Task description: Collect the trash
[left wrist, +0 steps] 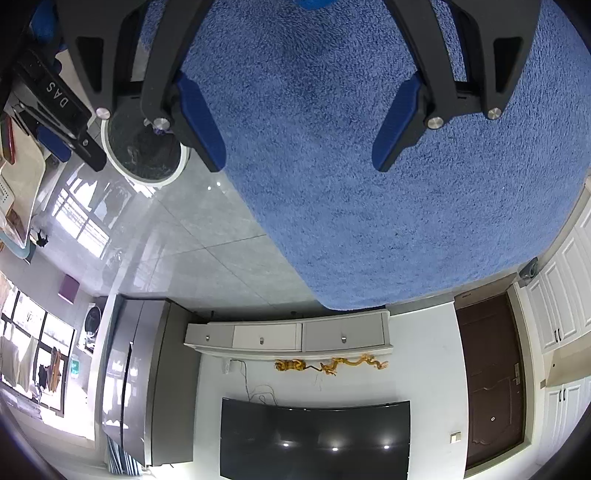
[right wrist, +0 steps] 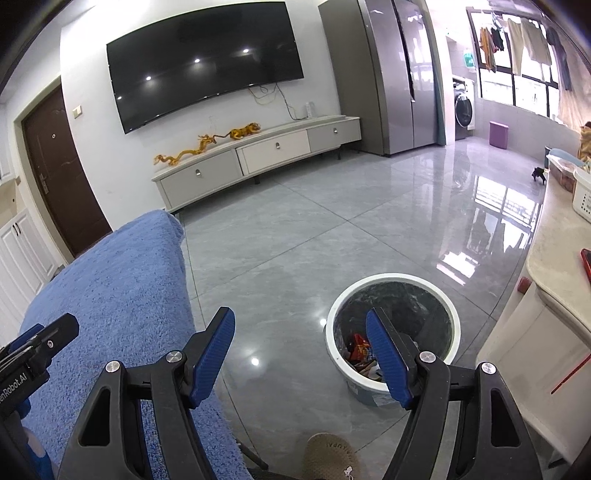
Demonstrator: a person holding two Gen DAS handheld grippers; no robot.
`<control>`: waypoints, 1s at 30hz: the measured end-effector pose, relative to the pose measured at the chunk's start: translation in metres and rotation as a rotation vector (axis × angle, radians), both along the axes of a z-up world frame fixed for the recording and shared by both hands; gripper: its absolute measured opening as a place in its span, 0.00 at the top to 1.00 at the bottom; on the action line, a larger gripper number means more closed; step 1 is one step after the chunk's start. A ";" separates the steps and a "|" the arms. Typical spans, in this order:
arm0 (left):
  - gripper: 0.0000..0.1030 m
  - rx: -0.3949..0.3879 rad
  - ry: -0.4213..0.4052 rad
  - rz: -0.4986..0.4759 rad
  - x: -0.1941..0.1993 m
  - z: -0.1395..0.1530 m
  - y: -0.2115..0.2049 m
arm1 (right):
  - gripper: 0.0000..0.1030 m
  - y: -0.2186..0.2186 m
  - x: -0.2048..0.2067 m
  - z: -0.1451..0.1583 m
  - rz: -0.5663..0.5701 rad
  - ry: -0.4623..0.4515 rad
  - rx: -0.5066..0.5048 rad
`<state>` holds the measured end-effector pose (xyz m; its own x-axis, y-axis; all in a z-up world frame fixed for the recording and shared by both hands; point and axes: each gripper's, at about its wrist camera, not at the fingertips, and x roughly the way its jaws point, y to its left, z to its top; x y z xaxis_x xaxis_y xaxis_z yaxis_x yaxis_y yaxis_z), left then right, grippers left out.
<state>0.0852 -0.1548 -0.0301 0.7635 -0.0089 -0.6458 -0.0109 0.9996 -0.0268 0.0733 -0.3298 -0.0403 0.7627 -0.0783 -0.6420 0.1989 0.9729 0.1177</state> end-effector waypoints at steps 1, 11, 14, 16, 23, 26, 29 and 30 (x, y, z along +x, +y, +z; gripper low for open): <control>0.22 0.001 0.002 -0.001 0.000 -0.001 0.001 | 0.29 0.000 0.000 0.000 0.001 0.002 0.000; 0.21 0.010 0.007 -0.008 -0.002 -0.003 0.001 | 0.26 0.003 0.000 0.000 0.006 0.004 -0.005; 0.14 0.010 0.010 -0.015 -0.005 -0.006 -0.001 | 0.26 0.002 -0.001 0.000 0.007 0.005 -0.004; 0.06 0.006 0.005 -0.017 -0.008 -0.005 -0.001 | 0.26 0.003 -0.001 0.000 0.006 0.004 -0.006; 0.03 0.008 -0.014 -0.016 -0.014 -0.003 -0.004 | 0.26 -0.003 -0.003 -0.002 -0.003 0.006 0.005; 0.02 0.008 -0.019 -0.023 -0.016 -0.002 -0.005 | 0.26 -0.004 -0.004 -0.003 -0.007 0.008 0.006; 0.02 0.019 -0.025 -0.026 -0.017 -0.001 -0.008 | 0.26 -0.006 -0.004 -0.003 -0.009 0.011 0.012; 0.02 0.022 -0.026 -0.027 -0.018 -0.001 -0.009 | 0.26 -0.006 -0.004 -0.003 -0.010 0.010 0.013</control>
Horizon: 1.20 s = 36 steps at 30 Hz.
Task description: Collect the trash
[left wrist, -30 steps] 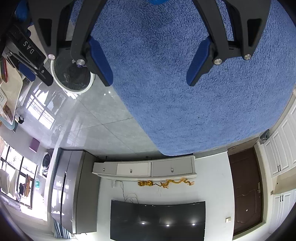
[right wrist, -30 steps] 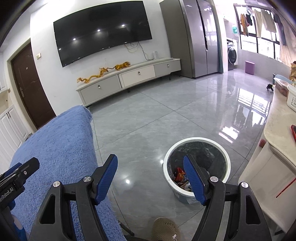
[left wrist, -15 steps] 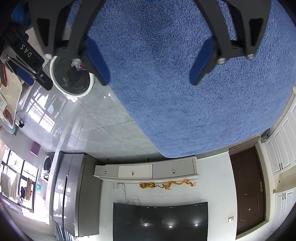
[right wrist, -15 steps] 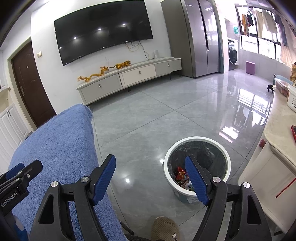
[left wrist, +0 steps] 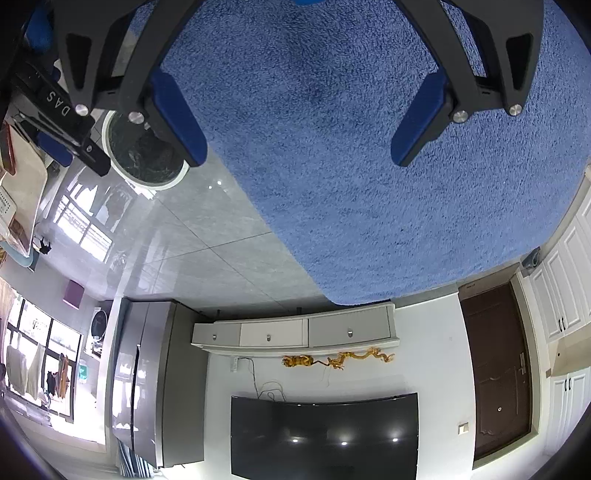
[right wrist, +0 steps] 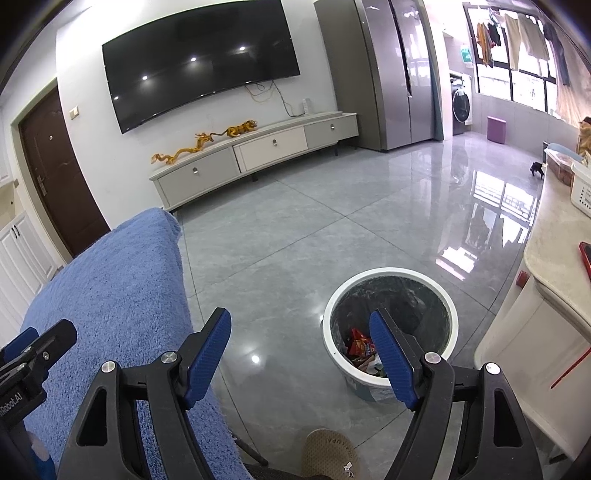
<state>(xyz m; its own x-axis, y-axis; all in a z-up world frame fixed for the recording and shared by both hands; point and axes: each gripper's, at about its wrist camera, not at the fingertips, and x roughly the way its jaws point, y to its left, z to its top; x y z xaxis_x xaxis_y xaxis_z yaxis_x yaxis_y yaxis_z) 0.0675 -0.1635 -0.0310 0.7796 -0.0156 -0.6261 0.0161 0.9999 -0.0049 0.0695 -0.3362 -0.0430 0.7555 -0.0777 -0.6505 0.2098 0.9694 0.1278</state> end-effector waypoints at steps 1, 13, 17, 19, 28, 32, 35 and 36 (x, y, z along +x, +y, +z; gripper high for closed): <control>0.02 0.004 -0.002 0.000 -0.001 0.000 -0.001 | 0.26 -0.001 0.001 0.000 0.000 0.000 0.000; 0.02 0.027 -0.017 0.017 0.002 -0.002 -0.001 | 0.25 -0.004 0.002 -0.001 0.005 0.008 0.001; 0.02 0.026 -0.014 0.013 0.004 -0.002 -0.001 | 0.25 -0.004 0.002 -0.001 0.005 0.009 0.001; 0.02 0.024 -0.011 0.011 0.005 -0.002 -0.001 | 0.25 -0.004 0.002 0.000 0.005 0.009 0.001; 0.02 0.010 0.009 -0.001 0.005 -0.003 0.000 | 0.25 -0.004 0.002 -0.002 0.003 0.007 -0.002; 0.02 0.010 0.006 -0.008 0.003 -0.002 -0.001 | 0.25 -0.004 0.002 -0.002 0.003 0.007 -0.001; 0.02 0.008 0.007 -0.012 0.001 -0.001 -0.002 | 0.25 -0.004 0.002 -0.002 0.002 0.006 -0.001; 0.02 0.009 0.007 -0.011 0.001 -0.001 -0.002 | 0.25 -0.004 0.002 -0.002 0.002 0.006 -0.001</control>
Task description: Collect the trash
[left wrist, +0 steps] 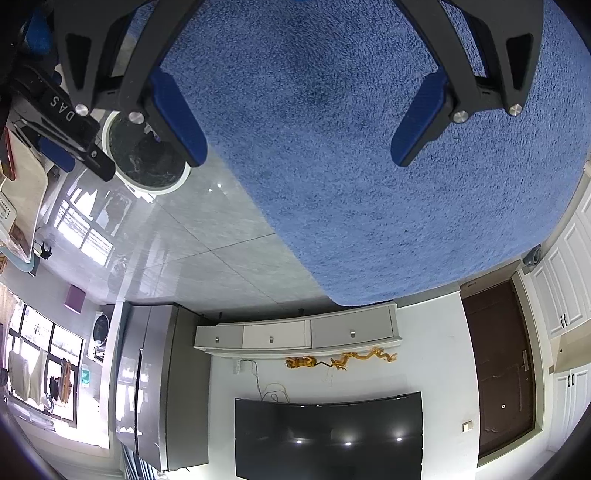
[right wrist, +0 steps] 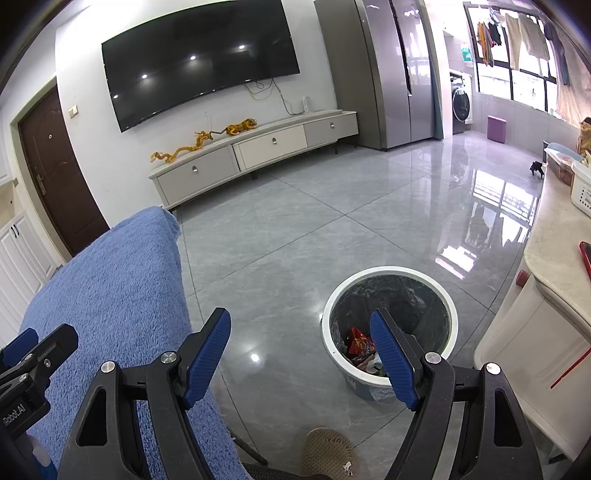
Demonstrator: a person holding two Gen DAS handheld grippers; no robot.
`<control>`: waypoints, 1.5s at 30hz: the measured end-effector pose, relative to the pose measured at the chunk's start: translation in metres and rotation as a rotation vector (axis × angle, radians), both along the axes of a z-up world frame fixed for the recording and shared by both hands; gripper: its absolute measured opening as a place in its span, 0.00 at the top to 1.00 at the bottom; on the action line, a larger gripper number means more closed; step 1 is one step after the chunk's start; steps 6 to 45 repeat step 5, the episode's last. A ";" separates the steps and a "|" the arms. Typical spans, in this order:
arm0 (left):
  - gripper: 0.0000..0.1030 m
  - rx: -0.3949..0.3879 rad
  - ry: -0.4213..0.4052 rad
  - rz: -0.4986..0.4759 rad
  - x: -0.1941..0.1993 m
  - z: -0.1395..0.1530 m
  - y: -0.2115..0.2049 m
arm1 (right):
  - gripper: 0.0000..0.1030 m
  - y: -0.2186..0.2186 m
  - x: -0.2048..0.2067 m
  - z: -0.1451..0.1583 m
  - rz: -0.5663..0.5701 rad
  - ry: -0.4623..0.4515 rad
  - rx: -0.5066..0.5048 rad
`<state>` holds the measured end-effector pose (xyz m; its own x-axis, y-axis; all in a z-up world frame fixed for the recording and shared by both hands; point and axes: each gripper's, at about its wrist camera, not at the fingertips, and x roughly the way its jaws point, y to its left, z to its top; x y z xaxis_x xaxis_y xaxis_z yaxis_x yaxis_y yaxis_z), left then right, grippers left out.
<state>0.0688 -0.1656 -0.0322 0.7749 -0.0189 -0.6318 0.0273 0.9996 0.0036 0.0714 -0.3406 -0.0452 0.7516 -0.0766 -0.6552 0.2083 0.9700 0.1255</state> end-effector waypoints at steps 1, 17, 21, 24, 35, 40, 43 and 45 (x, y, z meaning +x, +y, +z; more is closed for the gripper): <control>0.02 -0.001 0.000 -0.001 0.000 0.000 0.000 | 0.25 0.000 0.000 0.000 0.000 0.000 0.000; 0.02 0.001 0.000 0.000 0.000 0.000 0.000 | 0.25 0.000 0.000 0.000 -0.002 0.003 0.001; 0.02 0.001 0.000 0.000 0.000 0.000 0.000 | 0.25 0.000 0.000 0.000 -0.002 0.003 0.001; 0.02 0.001 0.000 0.000 0.000 0.000 0.000 | 0.25 0.000 0.000 0.000 -0.002 0.003 0.001; 0.02 0.001 0.000 0.000 0.000 0.000 0.000 | 0.25 0.000 0.000 0.000 -0.002 0.003 0.001; 0.02 0.001 0.000 0.000 0.000 0.000 0.000 | 0.25 0.000 0.000 0.000 -0.002 0.003 0.001; 0.02 0.001 0.000 0.000 0.000 0.000 0.000 | 0.25 0.000 0.000 0.000 -0.002 0.003 0.001; 0.02 0.001 0.000 0.000 0.000 0.000 0.000 | 0.25 0.000 0.000 0.000 -0.002 0.003 0.001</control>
